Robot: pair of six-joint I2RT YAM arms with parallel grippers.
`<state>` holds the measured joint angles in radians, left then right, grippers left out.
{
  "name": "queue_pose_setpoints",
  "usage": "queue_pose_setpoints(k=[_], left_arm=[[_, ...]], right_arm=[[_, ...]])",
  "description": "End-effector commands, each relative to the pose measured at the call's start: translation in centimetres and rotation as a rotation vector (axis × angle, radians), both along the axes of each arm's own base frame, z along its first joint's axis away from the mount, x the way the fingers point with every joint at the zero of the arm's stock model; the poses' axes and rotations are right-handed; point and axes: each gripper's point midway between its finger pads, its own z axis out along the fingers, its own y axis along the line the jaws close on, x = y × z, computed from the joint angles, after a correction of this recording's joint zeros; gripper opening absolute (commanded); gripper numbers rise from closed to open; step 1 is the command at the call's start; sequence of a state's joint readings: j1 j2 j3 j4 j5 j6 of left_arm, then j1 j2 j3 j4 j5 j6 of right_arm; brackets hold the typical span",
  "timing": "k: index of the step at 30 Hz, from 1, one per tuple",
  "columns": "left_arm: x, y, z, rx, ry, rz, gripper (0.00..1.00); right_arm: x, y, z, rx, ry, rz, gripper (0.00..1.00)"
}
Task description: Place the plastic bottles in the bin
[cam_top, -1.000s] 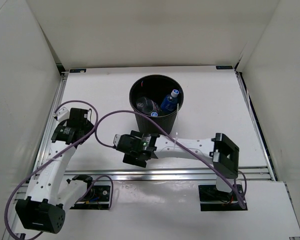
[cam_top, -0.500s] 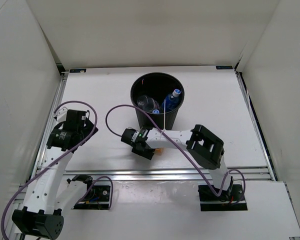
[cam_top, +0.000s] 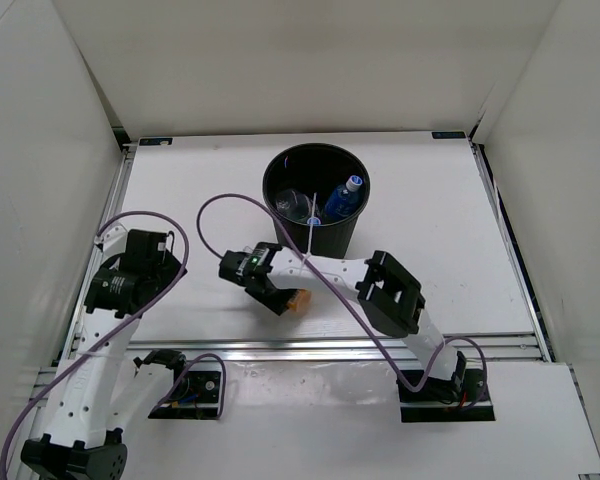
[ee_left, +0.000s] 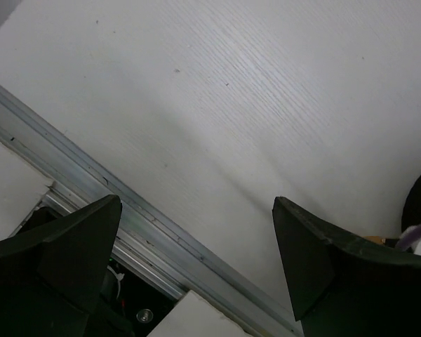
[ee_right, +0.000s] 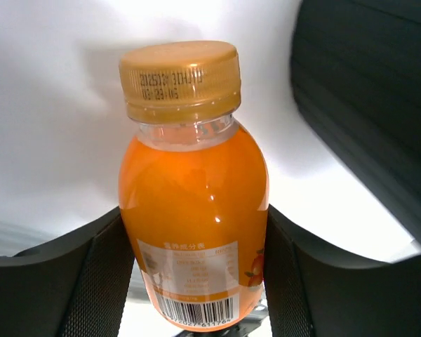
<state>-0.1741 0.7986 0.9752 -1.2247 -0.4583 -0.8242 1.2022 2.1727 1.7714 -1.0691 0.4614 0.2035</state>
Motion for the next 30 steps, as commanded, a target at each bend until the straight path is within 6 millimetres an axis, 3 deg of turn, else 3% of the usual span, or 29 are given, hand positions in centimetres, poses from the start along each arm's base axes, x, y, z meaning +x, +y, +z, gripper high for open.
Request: queue_pose_setpoints(k=[1, 2, 4, 5, 6, 7, 8, 10, 11, 12, 13, 14, 15, 19, 20, 21, 24, 25, 27, 30], left_arm=[[-0.6, 1.7, 2.4, 0.067, -0.061, 0.058, 1.00], [-1.0, 2.1, 2.7, 0.087, -0.057, 0.071, 1.00], [-1.1, 3.3, 4.3, 0.136, -0.101, 0.111, 1.00], [-1.4, 3.6, 4.7, 0.149, -0.113, 0.123, 1.00], [-1.6, 4.1, 5.4, 0.163, -0.140, 0.139, 1.00], [-1.9, 4.1, 6.0, 0.157, -0.163, 0.141, 1.00], [-2.1, 4.2, 6.1, 0.155, -0.173, 0.142, 1.00], [-2.4, 4.2, 6.3, 0.156, -0.188, 0.137, 1.00], [-2.6, 4.0, 6.5, 0.138, -0.205, 0.128, 1.00], [-2.6, 3.9, 6.0, 0.134, -0.190, 0.122, 1.00], [-2.7, 3.6, 6.0, 0.119, -0.201, 0.113, 1.00], [-2.8, 3.5, 5.2, 0.117, -0.177, 0.106, 1.00], [-2.8, 3.5, 5.2, 0.112, -0.180, 0.112, 1.00], [-2.6, 3.0, 4.4, 0.097, -0.151, 0.095, 1.00], [-2.4, 2.8, 4.1, 0.098, -0.128, 0.081, 1.00], [-2.1, 2.8, 4.1, 0.099, -0.125, 0.081, 1.00], [-1.6, 2.7, 3.8, 0.112, -0.089, 0.071, 1.00], [-1.3, 2.7, 4.1, 0.110, -0.100, 0.072, 1.00], [-0.9, 2.4, 4.0, 0.103, -0.095, 0.067, 1.00], [-0.3, 2.2, 3.9, 0.098, -0.102, 0.053, 1.00]], right_arm=[[-3.6, 1.8, 4.8, 0.042, -0.004, 0.007, 0.33], [-4.0, 3.4, 7.8, 0.115, -0.044, 0.037, 0.33], [-4.2, 4.9, 11.6, 0.216, -0.069, 0.038, 0.33], [-4.0, 5.9, 16.0, 0.346, -0.098, 0.008, 0.31], [-3.9, 6.1, 18.3, 0.412, -0.120, -0.008, 0.30], [-2.9, 5.7, 20.5, 0.466, -0.173, -0.043, 0.30], [-2.5, 4.7, 24.0, 0.567, -0.206, -0.076, 0.30], [-1.4, 4.0, 26.9, 0.713, -0.225, -0.164, 0.30], [0.1, 2.2, 30.1, 0.835, -0.240, -0.235, 0.28], [0.9, 1.1, 31.1, 0.885, -0.240, -0.289, 0.28], [3.2, -0.8, 31.3, 0.919, -0.247, -0.406, 0.28], [3.8, -2.5, 32.8, 0.978, -0.258, -0.447, 0.28], [5.0, -2.8, 33.9, 1.044, -0.265, -0.465, 0.28], [9.1, -5.0, 34.8, 1.076, -0.272, -0.438, 0.46], [10.1, -4.4, 33.7, 1.042, -0.251, -0.414, 0.54], [10.4, -4.7, 34.2, 1.052, -0.233, -0.417, 0.58], [10.9, -4.3, 32.3, 1.012, -0.184, -0.461, 0.86], [10.9, -4.3, 31.4, 0.990, -0.171, -0.469, 1.00], [10.7, -4.5, 31.0, 0.983, -0.161, -0.483, 1.00], [10.7, -6.8, 31.3, 0.988, -0.173, -0.550, 1.00]])
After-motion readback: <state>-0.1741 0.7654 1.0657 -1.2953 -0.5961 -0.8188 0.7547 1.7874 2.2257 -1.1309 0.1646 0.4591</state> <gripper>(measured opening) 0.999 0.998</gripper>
